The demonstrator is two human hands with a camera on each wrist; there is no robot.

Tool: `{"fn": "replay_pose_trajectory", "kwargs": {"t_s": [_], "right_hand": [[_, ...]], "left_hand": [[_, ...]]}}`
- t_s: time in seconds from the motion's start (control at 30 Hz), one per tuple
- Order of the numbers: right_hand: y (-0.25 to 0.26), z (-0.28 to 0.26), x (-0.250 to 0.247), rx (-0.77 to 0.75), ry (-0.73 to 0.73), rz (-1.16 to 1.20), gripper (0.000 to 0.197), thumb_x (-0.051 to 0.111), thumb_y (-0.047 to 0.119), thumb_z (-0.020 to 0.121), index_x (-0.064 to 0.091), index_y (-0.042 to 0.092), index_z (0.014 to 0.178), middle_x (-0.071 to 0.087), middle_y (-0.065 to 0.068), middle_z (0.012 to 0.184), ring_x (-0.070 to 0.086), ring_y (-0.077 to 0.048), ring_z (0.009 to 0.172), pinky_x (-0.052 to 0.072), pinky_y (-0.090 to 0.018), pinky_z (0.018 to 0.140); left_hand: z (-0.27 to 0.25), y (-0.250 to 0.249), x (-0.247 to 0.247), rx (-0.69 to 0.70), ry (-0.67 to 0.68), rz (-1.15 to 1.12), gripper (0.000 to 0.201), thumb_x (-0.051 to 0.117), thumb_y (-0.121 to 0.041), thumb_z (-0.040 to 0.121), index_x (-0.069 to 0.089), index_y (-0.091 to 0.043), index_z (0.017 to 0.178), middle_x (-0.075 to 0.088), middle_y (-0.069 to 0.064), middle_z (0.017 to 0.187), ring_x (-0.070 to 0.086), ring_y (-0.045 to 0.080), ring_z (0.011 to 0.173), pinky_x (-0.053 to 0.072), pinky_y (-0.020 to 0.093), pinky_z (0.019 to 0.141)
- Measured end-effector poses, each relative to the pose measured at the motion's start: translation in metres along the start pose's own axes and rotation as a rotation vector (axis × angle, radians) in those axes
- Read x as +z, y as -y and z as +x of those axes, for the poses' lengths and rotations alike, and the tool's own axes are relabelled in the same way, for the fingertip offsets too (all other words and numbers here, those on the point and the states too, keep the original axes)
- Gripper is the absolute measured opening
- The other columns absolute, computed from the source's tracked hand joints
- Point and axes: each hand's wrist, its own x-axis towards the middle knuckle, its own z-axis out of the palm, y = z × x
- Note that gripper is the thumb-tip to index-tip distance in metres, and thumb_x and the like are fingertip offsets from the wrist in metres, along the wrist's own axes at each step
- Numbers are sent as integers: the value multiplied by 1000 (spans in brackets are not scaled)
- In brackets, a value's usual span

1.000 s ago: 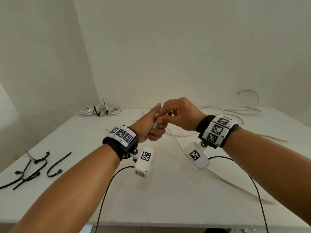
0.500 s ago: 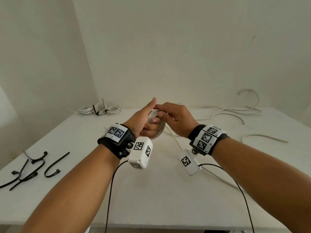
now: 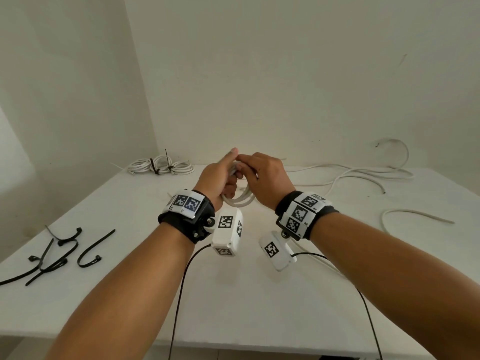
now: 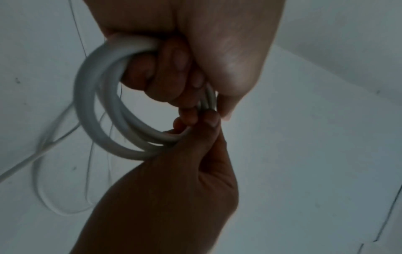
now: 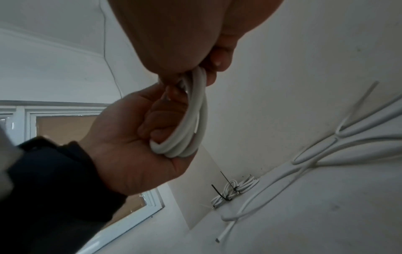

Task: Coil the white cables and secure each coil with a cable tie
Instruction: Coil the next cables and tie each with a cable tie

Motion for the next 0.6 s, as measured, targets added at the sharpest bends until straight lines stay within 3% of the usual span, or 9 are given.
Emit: {"fn": "replay_pose_trajectory", "kwargs": {"t_s": [0.1, 0.2, 0.27, 0.33, 0.47, 0.6], "right_hand": [[7, 11, 9, 27, -12, -27, 25, 55, 14, 98, 72, 4, 113, 66, -7, 77, 51, -10, 67, 39, -20, 68], [20, 15, 19, 41, 61, -10, 31, 51, 17, 101, 65, 6, 125, 63, -5, 86, 53, -12, 74, 46, -26, 73], [30, 15, 25, 37, 131, 30, 36, 49, 17, 101, 57, 7, 135, 58, 0, 92, 51, -9, 79, 42, -19, 78], [39, 15, 32, -11, 185, 28, 38, 47, 16, 102, 54, 6, 137, 60, -4, 98, 51, -10, 81, 39, -17, 79], [54, 17, 55, 8, 248, 15, 32, 45, 11, 100, 57, 8, 129, 62, -9, 97, 58, -23, 82, 50, -37, 78], [81, 16, 85, 51, 296, 6, 38, 45, 7, 100, 50, 3, 138, 63, -16, 103, 60, -31, 91, 50, -42, 82]], "left_hand": [[-1, -5, -9, -2, 21, -122, 52, 43, -46, 99, 54, -8, 66, 29, -6, 42, 23, 9, 33, 21, 21, 38], [-5, -8, -18, 83, -135, -39, 46, 43, -35, 101, 53, -11, 62, 32, -5, 43, 25, 11, 34, 21, 22, 41], [-8, -10, -29, 105, -215, -5, 43, 44, -30, 98, 52, -13, 59, 35, -4, 43, 27, 13, 35, 22, 24, 44], [-12, -11, -41, 102, -253, 1, 44, 49, -33, 94, 52, -15, 54, 36, -2, 46, 29, 14, 37, 23, 25, 44], [-21, -8, -61, 92, -323, 24, 45, 57, -35, 90, 50, -14, 52, 37, 2, 48, 31, 16, 38, 24, 24, 44], [-32, -5, -93, 65, -382, 9, 42, 51, -26, 90, 49, -12, 51, 37, 2, 46, 30, 17, 36, 23, 26, 46]]}}
